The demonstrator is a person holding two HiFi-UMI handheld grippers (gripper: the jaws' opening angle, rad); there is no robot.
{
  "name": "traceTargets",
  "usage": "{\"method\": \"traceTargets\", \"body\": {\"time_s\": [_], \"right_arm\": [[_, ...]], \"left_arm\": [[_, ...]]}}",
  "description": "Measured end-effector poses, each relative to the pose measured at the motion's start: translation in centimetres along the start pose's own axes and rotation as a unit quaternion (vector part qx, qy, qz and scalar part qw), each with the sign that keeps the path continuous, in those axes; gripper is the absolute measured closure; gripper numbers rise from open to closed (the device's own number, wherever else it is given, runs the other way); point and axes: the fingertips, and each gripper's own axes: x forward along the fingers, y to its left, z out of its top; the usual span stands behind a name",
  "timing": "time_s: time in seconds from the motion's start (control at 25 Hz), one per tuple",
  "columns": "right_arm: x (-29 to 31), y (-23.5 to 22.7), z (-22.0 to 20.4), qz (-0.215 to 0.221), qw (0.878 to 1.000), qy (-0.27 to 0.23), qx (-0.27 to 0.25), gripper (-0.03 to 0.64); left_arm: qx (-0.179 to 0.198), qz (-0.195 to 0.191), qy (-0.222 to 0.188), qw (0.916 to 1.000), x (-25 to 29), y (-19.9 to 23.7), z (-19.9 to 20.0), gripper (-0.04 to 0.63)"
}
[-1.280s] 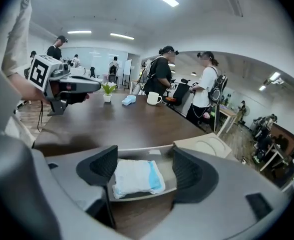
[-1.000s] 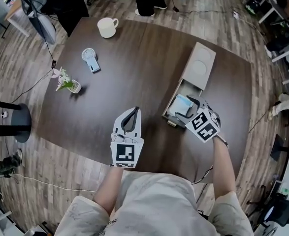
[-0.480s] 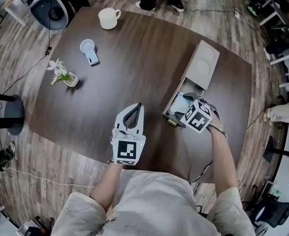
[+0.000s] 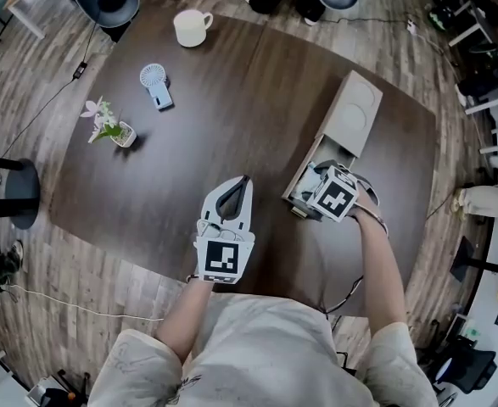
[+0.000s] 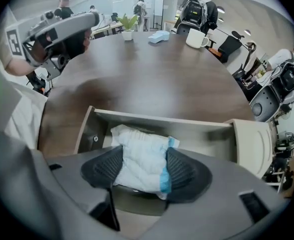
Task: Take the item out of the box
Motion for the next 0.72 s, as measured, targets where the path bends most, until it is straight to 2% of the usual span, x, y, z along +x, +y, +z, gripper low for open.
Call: {"method": "traceTargets", "body": {"time_s": [0.16, 0.36, 0.48, 0.72], "right_arm": [[0.0, 0.1, -0.1, -0.002, 1.000, -0.005, -0.004, 0.354], [-0.3, 1.0, -0.1, -0.005, 1.000, -0.007, -0.022, 0.410], [-0.2, 1.1, 0.2, -0.015, 0.999, -0.006, -0.037, 0.453], [-0.6, 0.6, 0.1, -0.042, 0.998, -0.012, -0.036, 0.483]], "left_arm": [[0.001, -0.001, 0.000, 1.0000, 0.0, -0.2, 0.0, 0.595], [0.001, 0.000, -0.001, 1.0000, -0.3, -0.4, 0.4, 0.595], [0.004, 0.000, -0.003, 1.0000, -0.3, -0.3, 0.5, 0.595], [0.010, -0.001, -0.005, 0.9999, -0.5, -0.5, 0.9, 0.595]]}}
